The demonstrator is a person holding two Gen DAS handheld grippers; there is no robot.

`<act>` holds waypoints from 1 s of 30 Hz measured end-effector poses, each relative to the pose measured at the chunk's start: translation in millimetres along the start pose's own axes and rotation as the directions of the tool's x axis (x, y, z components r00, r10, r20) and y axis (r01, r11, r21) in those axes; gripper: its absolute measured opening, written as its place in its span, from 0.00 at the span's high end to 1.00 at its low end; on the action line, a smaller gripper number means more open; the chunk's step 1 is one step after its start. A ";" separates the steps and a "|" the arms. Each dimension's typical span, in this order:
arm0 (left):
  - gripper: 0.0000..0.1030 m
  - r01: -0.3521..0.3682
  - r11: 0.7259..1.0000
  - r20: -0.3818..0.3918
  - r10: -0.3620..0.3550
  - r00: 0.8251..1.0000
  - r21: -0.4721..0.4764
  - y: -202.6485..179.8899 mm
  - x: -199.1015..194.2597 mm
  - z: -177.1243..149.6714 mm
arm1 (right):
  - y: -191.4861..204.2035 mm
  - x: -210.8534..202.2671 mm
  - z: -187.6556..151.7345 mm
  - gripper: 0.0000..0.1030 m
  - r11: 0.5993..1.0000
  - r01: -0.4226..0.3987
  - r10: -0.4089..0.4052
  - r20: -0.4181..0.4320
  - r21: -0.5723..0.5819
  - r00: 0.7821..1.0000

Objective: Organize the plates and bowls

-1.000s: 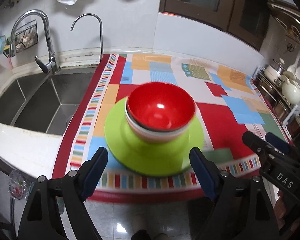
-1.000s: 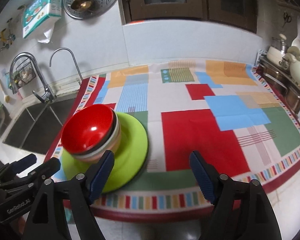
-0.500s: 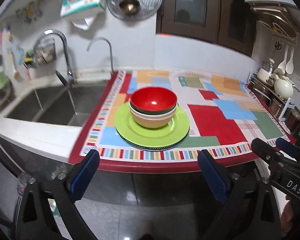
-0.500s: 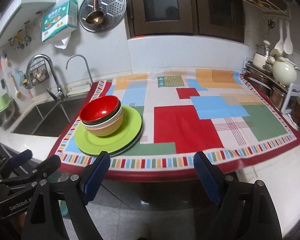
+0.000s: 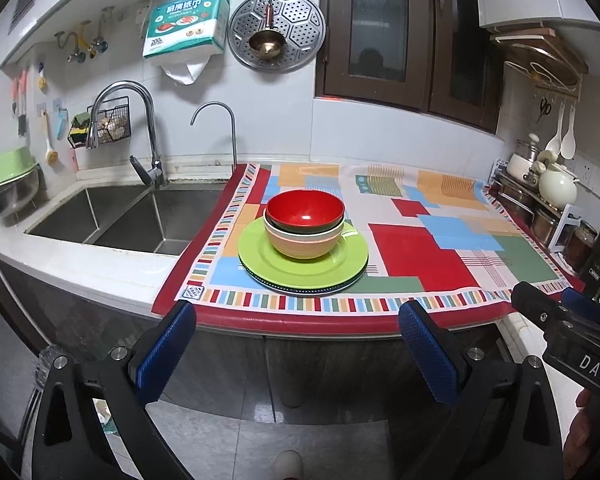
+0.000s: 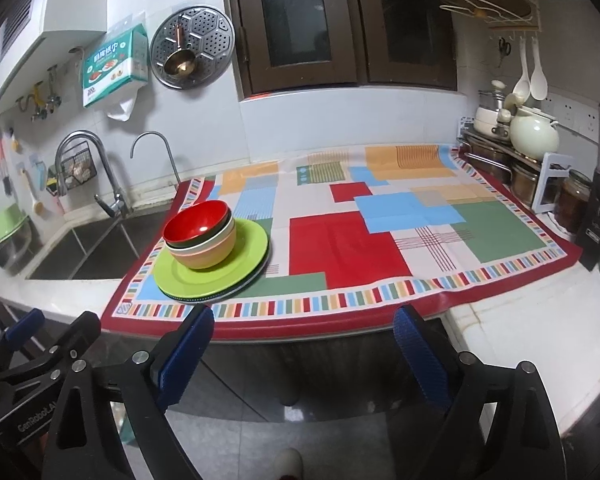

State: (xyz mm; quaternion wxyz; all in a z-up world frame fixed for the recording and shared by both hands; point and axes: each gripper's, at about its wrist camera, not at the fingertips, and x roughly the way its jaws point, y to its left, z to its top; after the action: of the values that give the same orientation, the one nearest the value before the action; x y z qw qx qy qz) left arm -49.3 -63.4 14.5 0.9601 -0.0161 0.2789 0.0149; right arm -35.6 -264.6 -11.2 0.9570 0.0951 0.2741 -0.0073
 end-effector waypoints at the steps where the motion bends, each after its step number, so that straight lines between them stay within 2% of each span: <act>1: 0.00 -0.001 1.000 0.004 0.001 1.000 0.001 -0.8 -2.1 -0.4 | -0.6 -2.4 -1.4 0.10 1.000 -0.001 0.001 0.002 0.000 1.000; 15: 0.00 -0.012 1.000 0.051 0.011 0.999 0.009 -9.6 -20.6 -2.9 | -10.0 -21.7 -3.8 0.10 1.000 -0.003 0.003 0.046 -0.002 0.999; 30: 0.00 -0.020 1.000 0.046 0.019 0.999 0.004 -13.2 -22.5 -4.9 | -8.4 -24.1 -4.8 0.10 1.000 -0.007 0.008 0.047 -0.004 0.999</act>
State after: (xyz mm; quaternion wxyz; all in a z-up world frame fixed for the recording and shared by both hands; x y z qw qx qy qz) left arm -70.4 -77.2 22.7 0.9661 -0.0108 0.2569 0.0240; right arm -59.1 -272.9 -4.1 0.9634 0.0942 0.2510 -0.0054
